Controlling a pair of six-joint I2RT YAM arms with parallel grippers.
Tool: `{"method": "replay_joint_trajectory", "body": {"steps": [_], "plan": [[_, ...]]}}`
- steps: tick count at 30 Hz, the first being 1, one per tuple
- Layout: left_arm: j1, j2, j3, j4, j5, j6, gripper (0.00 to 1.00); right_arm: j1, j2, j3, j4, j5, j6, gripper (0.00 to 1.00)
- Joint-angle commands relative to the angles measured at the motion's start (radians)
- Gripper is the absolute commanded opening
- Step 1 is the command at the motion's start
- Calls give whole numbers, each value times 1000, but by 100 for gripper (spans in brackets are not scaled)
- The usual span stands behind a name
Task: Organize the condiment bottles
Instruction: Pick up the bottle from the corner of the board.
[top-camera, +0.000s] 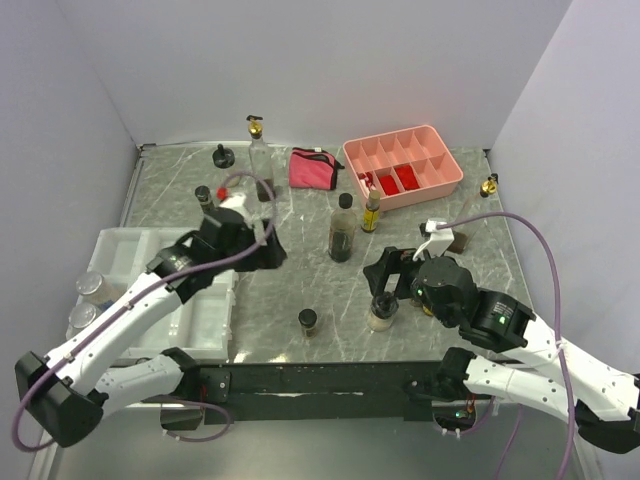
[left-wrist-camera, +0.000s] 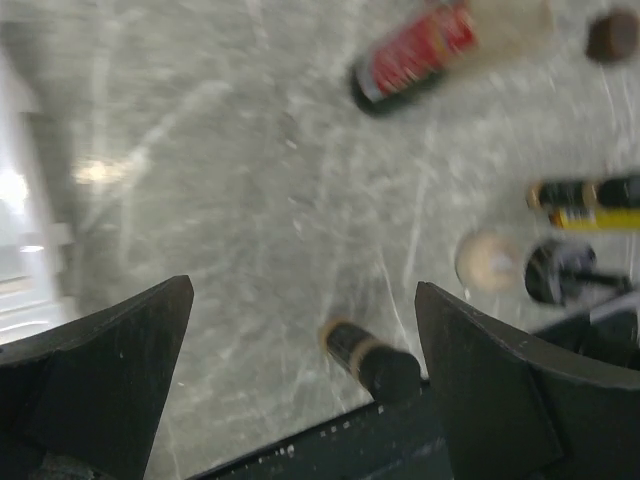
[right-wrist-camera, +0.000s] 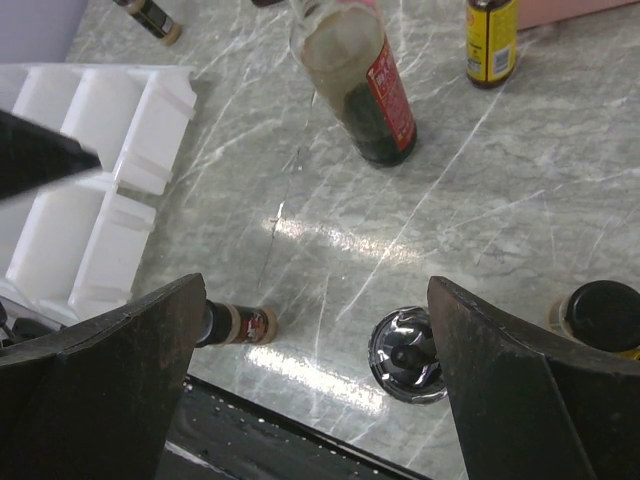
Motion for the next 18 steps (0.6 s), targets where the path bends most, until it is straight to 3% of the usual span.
{"method": "replay_joint_trajectory", "body": {"steps": [1,4,10,18], "plan": [[-169,6,40,43,-70,50,99,0,-12,-1,20,58,-7,100],[-268,53,38,58,-95,52,93,2,-24,-9,35,49,-19,100],[-485,280,152,-46,-211,49,96,2,-29,-1,30,66,-12,100],[-579,474,215,-81,-202,36,90,2,-52,-7,33,62,-5,100]]}}
